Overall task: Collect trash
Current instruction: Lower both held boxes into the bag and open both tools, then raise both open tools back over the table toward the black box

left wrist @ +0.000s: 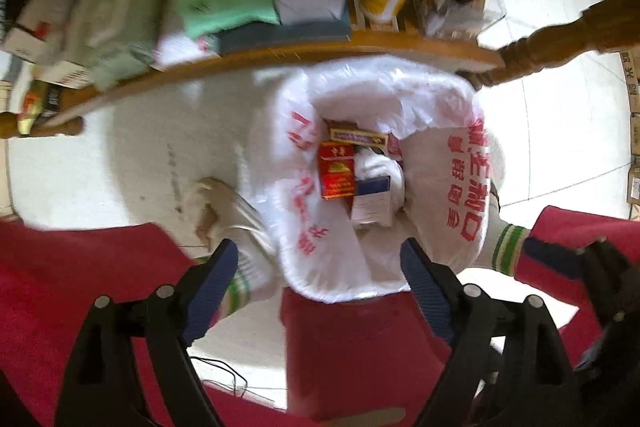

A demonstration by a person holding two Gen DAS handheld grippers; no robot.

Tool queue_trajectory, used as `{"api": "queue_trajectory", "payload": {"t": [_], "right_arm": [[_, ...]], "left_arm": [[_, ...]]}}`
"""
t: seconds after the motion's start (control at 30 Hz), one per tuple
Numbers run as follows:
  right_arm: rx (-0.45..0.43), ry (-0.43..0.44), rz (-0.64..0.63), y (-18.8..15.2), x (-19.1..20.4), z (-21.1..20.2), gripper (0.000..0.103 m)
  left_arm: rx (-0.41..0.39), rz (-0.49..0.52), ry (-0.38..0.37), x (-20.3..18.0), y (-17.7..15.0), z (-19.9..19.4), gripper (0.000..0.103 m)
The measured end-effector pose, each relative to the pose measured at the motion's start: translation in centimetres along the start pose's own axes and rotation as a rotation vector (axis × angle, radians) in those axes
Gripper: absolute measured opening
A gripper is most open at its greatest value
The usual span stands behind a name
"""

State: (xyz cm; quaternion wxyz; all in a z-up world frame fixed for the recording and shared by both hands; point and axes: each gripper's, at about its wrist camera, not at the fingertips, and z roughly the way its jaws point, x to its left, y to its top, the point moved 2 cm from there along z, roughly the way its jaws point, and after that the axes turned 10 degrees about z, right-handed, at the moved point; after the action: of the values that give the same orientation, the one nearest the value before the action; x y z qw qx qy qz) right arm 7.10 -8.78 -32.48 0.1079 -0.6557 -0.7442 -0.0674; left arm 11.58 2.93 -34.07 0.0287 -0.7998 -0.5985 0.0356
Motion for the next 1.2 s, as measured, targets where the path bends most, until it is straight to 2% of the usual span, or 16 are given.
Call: {"api": "queue_trajectory", "payload": {"t": [0.1, 0.23, 0.4, 0.57, 0.73, 0.87, 1.2], "right_arm": [[-0.082, 0.018, -0.039, -0.4, 0.5, -5.0, 0.085], [-0.216, 0.053, -0.086, -0.3, 0.9, -13.0, 0.091], [-0.376, 0.091, -0.117, 1.1, 0.6, -22.2, 0.094], [-0.54, 0.068, -0.163, 3.4, 0.7, -30.3, 0.095], [-0.647, 0.121, -0.184, 5.8, 0.5, -36.1, 0.096], [-0.715, 0.125, -0.215, 7.4, 0.5, -39.2, 0.096], [-0.716, 0.131, -0.287, 11.3, 1.9, -41.6, 0.096]], "left_arm": [[-0.078, 0.023, 0.067, 0.0, -1.4, -5.0, 0.085], [-0.209, 0.037, 0.11, -0.2, -2.2, -12.8, 0.09], [-0.367, 0.012, 0.101, -0.2, -2.1, -21.9, 0.094], [-0.428, -0.032, 0.06, 0.0, -1.7, -27.9, 0.095], [-0.488, -0.084, 0.069, 0.5, -0.8, -32.0, 0.095], [-0.52, -0.105, 0.072, 0.9, -0.2, -34.1, 0.095], [-0.515, -0.098, 0.081, 1.5, 1.9, -35.7, 0.095]]}}
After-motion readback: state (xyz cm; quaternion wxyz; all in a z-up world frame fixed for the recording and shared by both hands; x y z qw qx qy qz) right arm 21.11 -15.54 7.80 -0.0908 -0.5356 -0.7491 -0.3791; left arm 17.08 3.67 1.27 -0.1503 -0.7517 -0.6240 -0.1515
